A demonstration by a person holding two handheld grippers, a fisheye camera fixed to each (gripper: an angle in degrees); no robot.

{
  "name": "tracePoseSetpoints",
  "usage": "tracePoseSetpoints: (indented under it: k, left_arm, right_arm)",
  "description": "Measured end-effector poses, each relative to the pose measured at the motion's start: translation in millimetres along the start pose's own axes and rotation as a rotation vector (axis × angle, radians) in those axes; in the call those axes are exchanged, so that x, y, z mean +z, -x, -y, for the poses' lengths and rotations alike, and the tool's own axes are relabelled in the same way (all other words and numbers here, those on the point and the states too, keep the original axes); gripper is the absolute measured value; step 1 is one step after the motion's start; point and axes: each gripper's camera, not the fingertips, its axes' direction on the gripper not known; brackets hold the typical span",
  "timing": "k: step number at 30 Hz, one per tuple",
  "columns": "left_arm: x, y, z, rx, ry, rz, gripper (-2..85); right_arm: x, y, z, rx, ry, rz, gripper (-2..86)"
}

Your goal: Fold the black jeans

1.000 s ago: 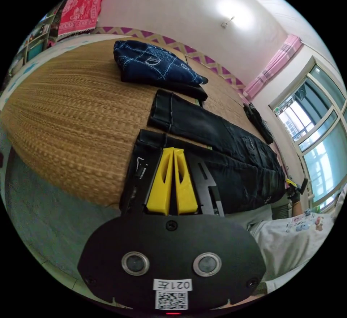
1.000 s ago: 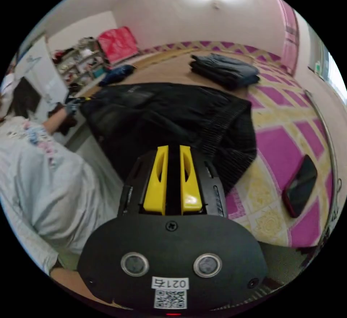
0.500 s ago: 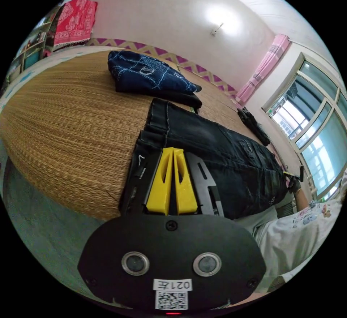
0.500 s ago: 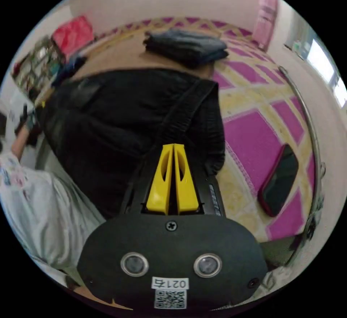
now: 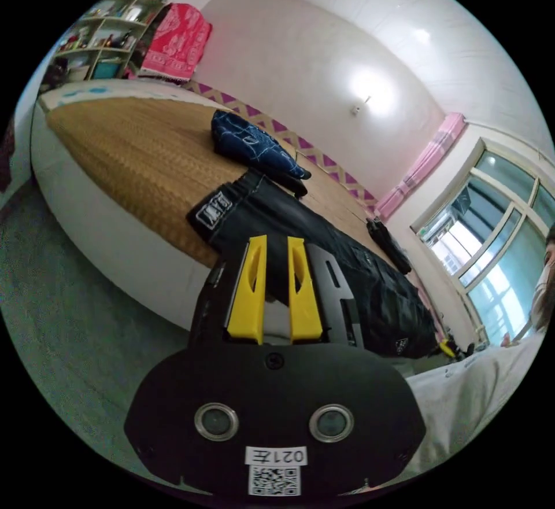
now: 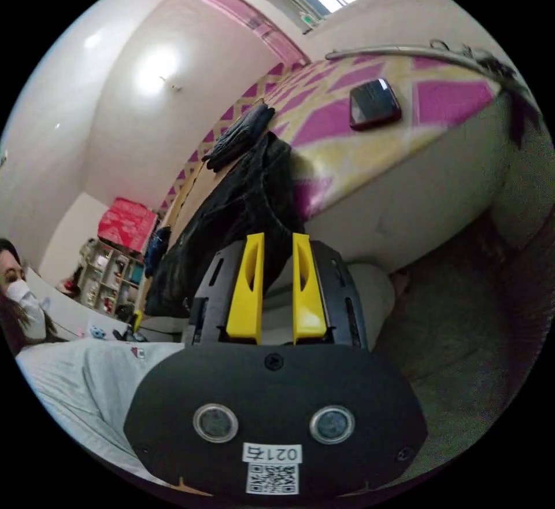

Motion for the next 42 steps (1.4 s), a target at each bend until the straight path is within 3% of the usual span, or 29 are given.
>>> tracePoseSetpoints:
  k: [4, 11, 25, 32, 36, 42]
  left_arm:
    - [-4, 21, -26, -0.160, -0.028, -0.050, 8.1]
    - [13, 44, -32, -0.227, 0.025, -0.175, 9.8]
    - [13, 85, -29, -0.390, -0.096, -0.211, 9.6]
    - [29, 87, -1, -0.339, -0.031, -0.211, 6.1]
    - [38, 83, 7, -0.294, -0.009, -0.303, -0.4]
    - [50, 42, 54, -0.158, 0.065, -0.290, -0.9]
  right_arm:
    - [22, -42, -31, 0.081, 0.025, 0.194, 10.8]
    - [64, -71, -35, 0.092, 0.077, 0.383, 7.6]
    - [83, -97, -43, 0.115, 0.123, 0.466, 10.5]
    - [89, -102, -36, 0.123, 0.141, 0.475, 8.6]
    - [86, -105, -36, 0.138, 0.150, 0.492, 4.6]
    - [62, -81, -3, 0.116, 0.208, 0.646, 0.4]
